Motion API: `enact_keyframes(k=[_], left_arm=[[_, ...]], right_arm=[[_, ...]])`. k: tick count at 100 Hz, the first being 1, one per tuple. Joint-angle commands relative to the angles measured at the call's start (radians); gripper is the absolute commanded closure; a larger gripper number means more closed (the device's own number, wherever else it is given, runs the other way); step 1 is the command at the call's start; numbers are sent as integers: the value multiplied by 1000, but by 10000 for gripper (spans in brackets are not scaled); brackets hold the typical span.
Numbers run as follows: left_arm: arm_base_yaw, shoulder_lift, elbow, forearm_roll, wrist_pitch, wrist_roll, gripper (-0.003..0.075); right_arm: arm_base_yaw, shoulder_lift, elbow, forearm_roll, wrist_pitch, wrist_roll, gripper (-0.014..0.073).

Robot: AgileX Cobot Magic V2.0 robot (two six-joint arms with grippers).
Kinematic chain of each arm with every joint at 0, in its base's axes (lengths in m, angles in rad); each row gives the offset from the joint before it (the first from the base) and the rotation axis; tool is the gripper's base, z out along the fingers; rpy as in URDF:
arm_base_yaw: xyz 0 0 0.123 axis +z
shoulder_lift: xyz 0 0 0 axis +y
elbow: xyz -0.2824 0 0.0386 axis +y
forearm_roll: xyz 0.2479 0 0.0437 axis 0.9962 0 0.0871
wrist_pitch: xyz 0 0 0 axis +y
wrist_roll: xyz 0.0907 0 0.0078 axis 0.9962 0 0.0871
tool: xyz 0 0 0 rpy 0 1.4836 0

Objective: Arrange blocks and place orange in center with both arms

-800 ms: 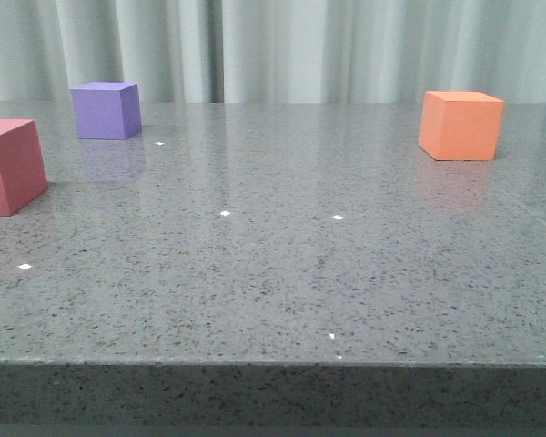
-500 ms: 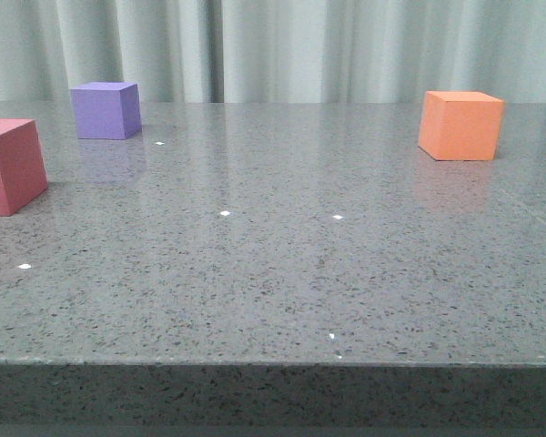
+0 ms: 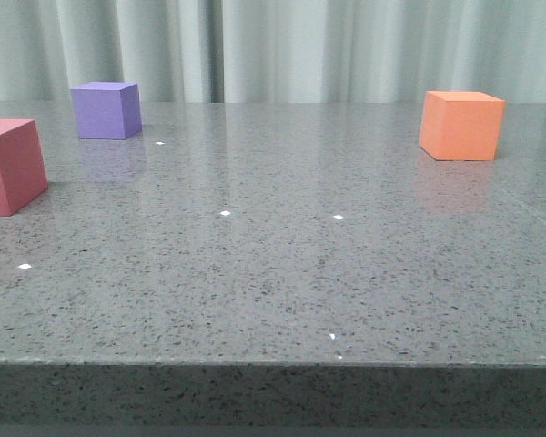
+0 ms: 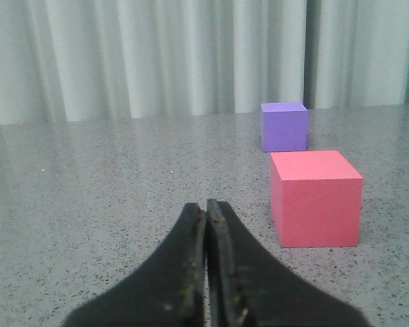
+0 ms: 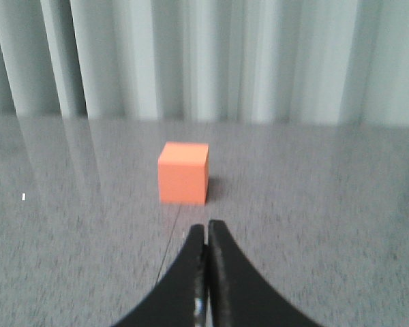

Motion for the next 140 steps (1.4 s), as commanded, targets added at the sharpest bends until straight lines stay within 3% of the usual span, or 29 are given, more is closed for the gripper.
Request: enact_keyframes(k=[1,24,60,68,88,95,114,140], left_arm=[[-2,-33,43,-7,-82,-1,741],[-2,-33,43,-7,-82,-1,741],[-2,-33,43,-7,-82,-1,741],[-2,-33,43,-7,-82,-1,741],[-2,-33,43,-7,-82,-1,741],[-2,-33,43,-7,-82,-1,741],[-2,-33,43,-7,-82,-1,741],[-2,-33,43,-7,-82,-1,741]], right_arm=[[-4,115,-138,4,88,-8,662],[-4,387,-376,47,355,-8,662],[-4,585,-439,85,457,-8,636],[-4,594,-439,85,486,-8,544],[-4,589,-439,85,510,-8,46],[-4,589,-439,85,501,-8,-78],[-4,624,-488,86,488,-8,-52],[-4,860,-693,100,478,-8,-52]])
